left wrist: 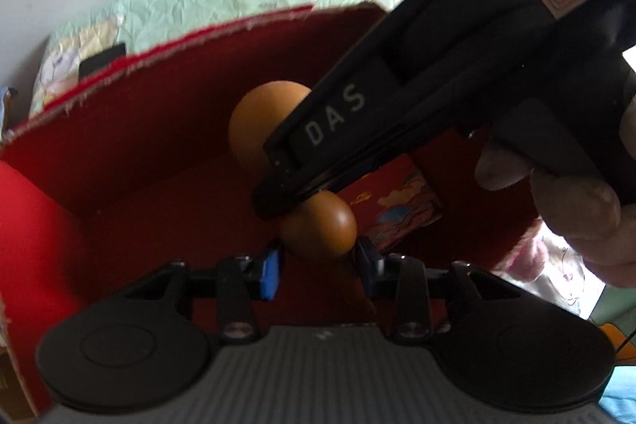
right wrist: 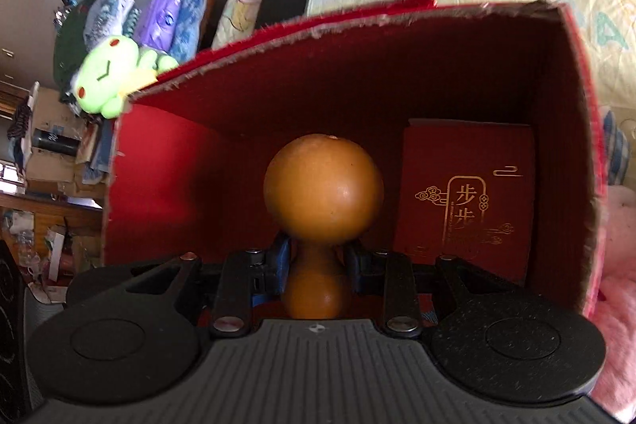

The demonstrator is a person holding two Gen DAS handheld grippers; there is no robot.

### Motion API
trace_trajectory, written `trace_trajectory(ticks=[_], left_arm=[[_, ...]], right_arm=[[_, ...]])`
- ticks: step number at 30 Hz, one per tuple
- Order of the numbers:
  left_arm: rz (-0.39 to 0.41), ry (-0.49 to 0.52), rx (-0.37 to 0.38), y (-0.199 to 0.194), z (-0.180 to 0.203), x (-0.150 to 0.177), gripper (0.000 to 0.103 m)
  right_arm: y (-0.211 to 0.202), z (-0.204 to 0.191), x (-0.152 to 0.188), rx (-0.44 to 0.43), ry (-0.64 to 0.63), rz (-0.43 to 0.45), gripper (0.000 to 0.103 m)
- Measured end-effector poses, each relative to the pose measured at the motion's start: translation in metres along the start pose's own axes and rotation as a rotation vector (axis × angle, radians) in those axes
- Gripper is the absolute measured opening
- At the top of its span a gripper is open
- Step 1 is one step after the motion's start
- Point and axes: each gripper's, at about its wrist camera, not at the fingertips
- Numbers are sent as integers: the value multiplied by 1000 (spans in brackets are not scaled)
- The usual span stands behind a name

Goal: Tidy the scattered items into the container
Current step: 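Lower the gourd into the container beside the gift box and release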

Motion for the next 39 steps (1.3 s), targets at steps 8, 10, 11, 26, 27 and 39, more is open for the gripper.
trace_trajectory(ticks=[8,10,11,26,27,39], left_arm=[[-137,-95,92,26,-23,-7,37],[-170,-113,133,30,-25,-9,38],[-183,-115,144,32,-24,-10,38],[-205,-109,150,21,-16,-4,60],[-193,-100,144,17,-15,-2,62],[-114,-160,84,-14,-37,23,62]], right_arm=[[15,-7,-5,147,-55,-52,40],[8,-5,-3,137,-43,-43,40],[3,-4,-2,130,-35,-36,41],[-32,8,20,-48,35,86,32],[-28,9,18,-69,41,76,32],[-28,7,15,-14,99,69,32]])
Point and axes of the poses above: each gripper's, at about its wrist camera, not at the fingertips, and y roughly the way its jaws point, z to its right, x to its underside, and after that the axes turned 1 degree about y, right-handed
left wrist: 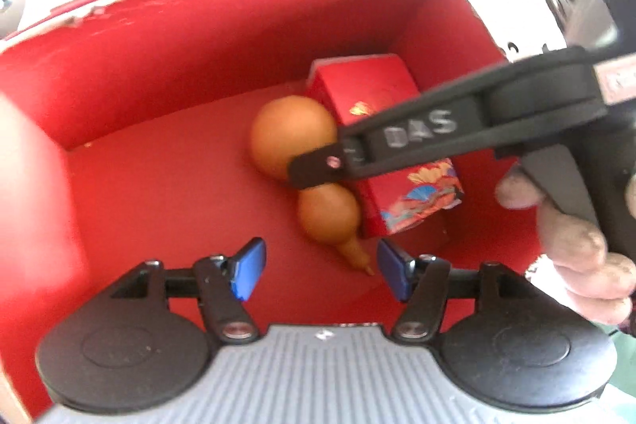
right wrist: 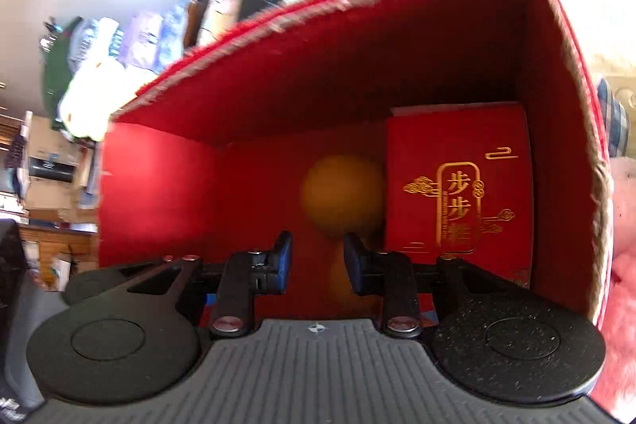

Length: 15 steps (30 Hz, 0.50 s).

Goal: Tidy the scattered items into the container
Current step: 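Lower the gourd into the container beside the gift box and release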

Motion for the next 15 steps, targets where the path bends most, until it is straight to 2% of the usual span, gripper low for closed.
trace_trajectory(ticks=[3,9,13,15], left_arm=[[42,-15,-25,-14,2,12,62],[174,-38,-70,-50,-13,31,62],[271,-28,-97,-64,10,47,62],[333,-10,-164,-54,23,51,62]], right_arm=[[-20,-5,12,12,-27,61,32],[-71,-2,50,-65,-74,210,32],[-97,9,82,-100,-113,287,32],[-99,14,95,-121,-124,306,32]])
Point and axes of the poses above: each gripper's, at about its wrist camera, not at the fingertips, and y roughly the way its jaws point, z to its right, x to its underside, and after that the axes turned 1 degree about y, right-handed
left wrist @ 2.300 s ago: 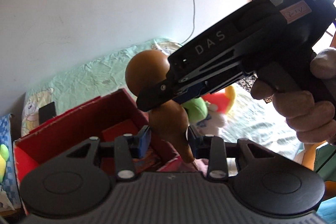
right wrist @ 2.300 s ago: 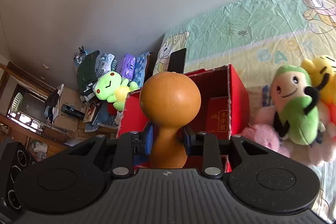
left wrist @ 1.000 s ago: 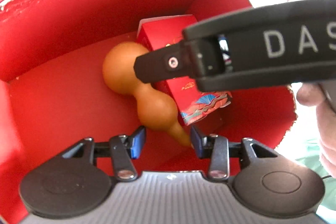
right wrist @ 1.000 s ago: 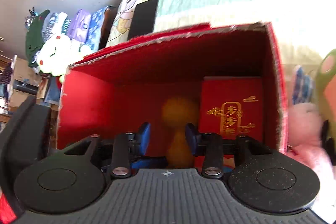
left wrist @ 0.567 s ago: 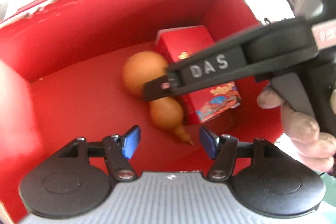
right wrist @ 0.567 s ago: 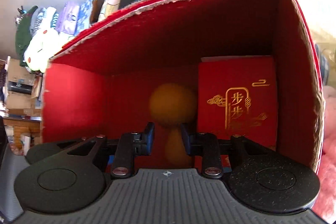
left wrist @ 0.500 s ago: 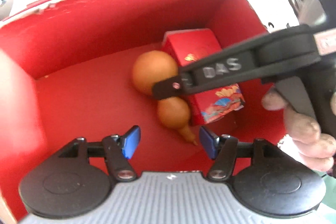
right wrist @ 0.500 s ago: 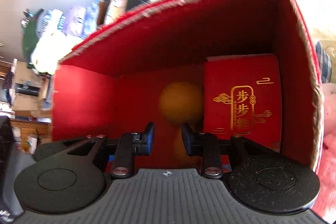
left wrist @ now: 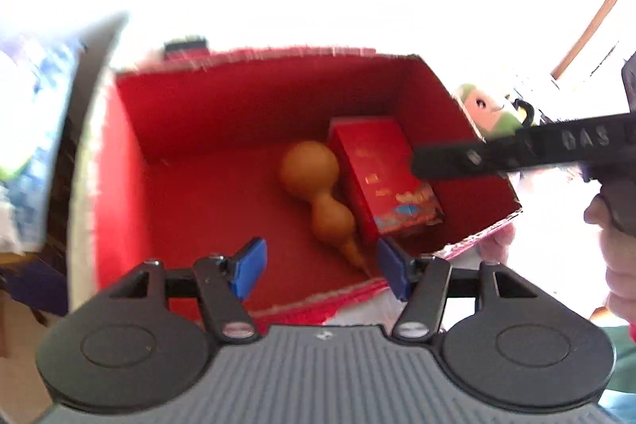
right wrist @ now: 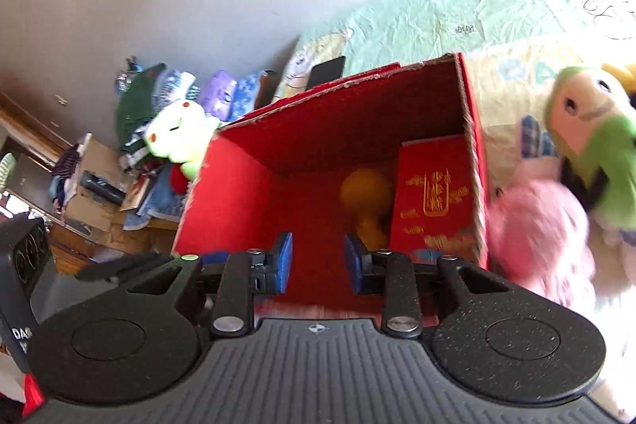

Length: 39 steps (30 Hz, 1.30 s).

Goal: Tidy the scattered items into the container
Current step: 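Lower the gourd into the container beside the gift box and release, then move the right gripper to the pine cone and grasp it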

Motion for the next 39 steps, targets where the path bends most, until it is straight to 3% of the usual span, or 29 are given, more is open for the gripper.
trace_trajectory(ticks=[6,9,12,14,17,21,25,28,32,39], left_arm=[[96,54,-31,-40,38,17,62],[115,77,-17,-42,59,30,62],[84,65,41,-27,79,48,62],[60,79,51,-11,94,64,61],[22,110,51,11,109,87,61],[-17,142,2,36,120,108,61],[-48,116,-48,55,119,114,61],[-58,84,-42,64,115,113,61],[-70,94,-52,75,115,112,53],[-100,109,-23,85,115,108,51]], right_arm=[[-19,7,27,-71,-19,39,33],[-17,14,45,-24,-36,11,33],[-6,24,63,58,-55,-34,33],[1,37,72,58,-2,-81,33],[8,53,79,36,84,-127,35],[16,58,81,36,104,-144,44],[28,55,81,-2,126,-170,45],[41,54,84,9,128,-187,48],[54,60,87,7,146,-211,54],[54,69,88,8,138,-244,52]])
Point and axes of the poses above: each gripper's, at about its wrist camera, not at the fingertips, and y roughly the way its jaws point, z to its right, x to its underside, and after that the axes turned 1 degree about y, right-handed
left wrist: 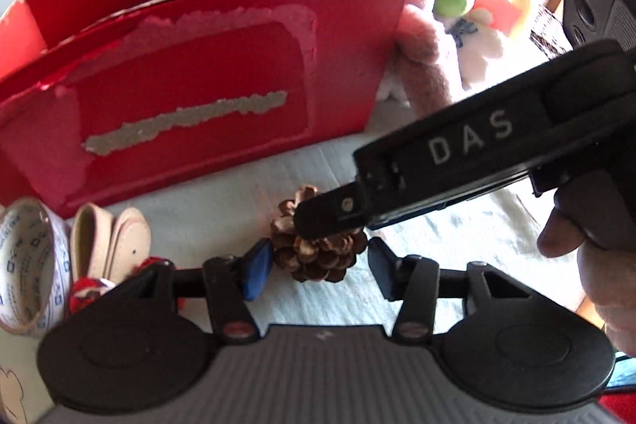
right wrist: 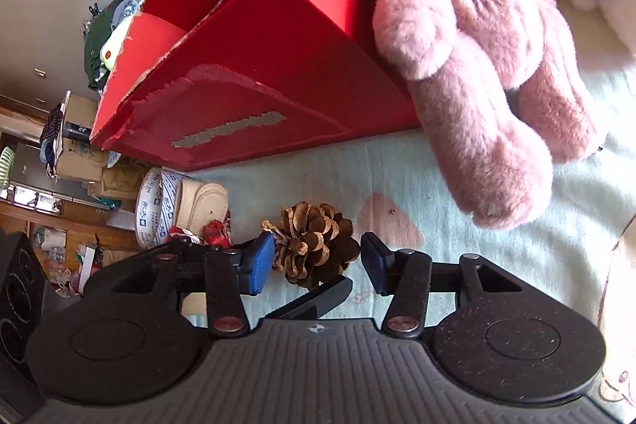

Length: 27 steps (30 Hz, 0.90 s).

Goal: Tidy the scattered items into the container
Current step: 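Move the right gripper to the pine cone and grasp it, then carry the pine cone into the container and open the right gripper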

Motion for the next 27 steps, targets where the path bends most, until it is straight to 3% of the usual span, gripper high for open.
trace_trajectory(ticks=[7,13,20,27], left_arm=[[-13,52,69,1,15,-6,49],[26,142,151,-19,39,-20,49],[154,237,226,-68,64,-51,49],[298,271,201,-116,51,-115,49]], right_arm=[[-25,15,4,19,37,22,51],[-77,19,13,35,71,98,51],[-149,8,12,33,56,277,51],[-171,-46,-39,10,-78,409,51]])
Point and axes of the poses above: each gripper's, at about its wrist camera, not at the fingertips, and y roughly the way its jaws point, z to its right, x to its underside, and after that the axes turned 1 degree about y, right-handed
